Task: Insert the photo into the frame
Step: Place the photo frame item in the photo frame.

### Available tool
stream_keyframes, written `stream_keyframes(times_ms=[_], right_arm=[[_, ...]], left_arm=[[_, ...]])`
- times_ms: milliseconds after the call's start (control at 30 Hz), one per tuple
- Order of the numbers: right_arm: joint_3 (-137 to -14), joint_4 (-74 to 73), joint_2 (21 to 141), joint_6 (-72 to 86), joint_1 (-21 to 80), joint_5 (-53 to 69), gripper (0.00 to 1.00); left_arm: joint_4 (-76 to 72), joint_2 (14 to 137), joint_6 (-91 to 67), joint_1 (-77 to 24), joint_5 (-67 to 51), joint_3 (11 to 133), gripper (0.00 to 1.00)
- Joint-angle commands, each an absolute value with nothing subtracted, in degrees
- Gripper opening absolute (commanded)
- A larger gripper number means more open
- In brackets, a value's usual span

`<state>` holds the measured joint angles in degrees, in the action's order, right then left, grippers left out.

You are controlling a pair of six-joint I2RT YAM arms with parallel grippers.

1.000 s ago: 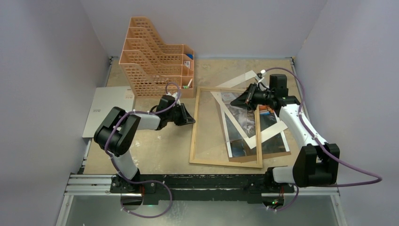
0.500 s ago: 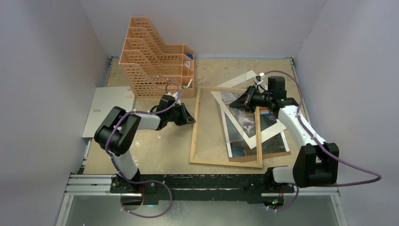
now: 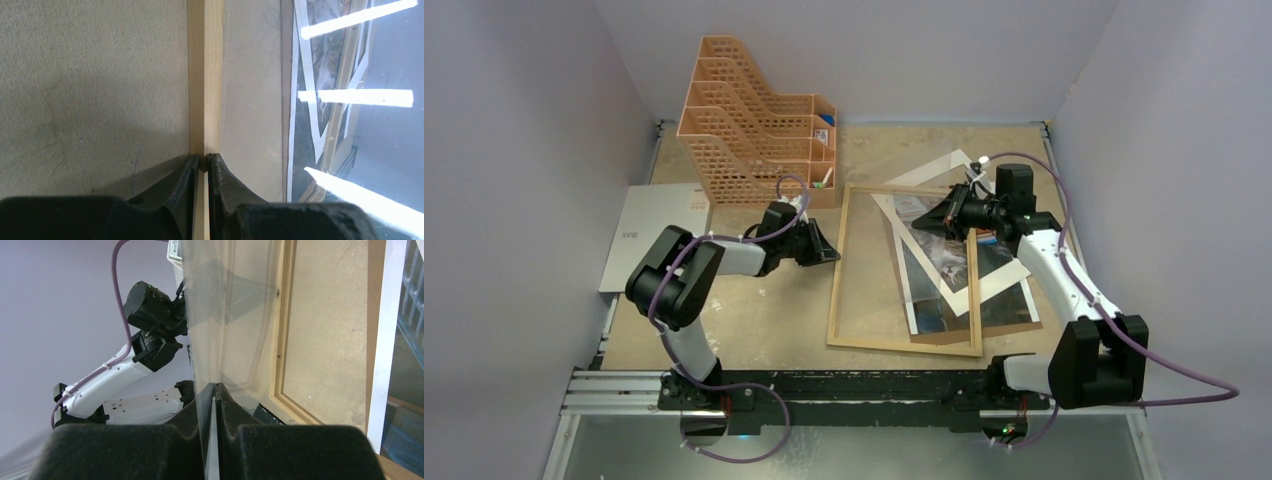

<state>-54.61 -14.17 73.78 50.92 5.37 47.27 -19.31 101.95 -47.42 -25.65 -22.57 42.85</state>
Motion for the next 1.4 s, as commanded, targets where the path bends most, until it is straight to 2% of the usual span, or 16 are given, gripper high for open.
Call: stream_keyframes(times_ms=[0, 300, 767, 1367], right_arm=[[-54.3, -12.8, 71.9, 53.0, 5.7, 48.3, 0.07], [-53.0, -13.5, 72.6, 50.2, 5.7, 47.5, 0.07], [-58.4, -21.5, 76.2, 39.4, 5.6, 45.2, 0.06], [-59.4, -24.6, 76.2, 37.1, 5.5, 44.2, 0.05]], left_arm=[[-19.7, 103.6, -46.3, -26.0, -20.8, 42.4, 0.15], [-19.9, 103.7, -46.3, -26.0, -20.8, 42.3, 0.15], [-19.7, 103.9, -46.0, -26.1, -20.5, 41.8, 0.15], [-19.4, 104.4, -45.6, -26.0, -20.3, 41.9, 0.17]])
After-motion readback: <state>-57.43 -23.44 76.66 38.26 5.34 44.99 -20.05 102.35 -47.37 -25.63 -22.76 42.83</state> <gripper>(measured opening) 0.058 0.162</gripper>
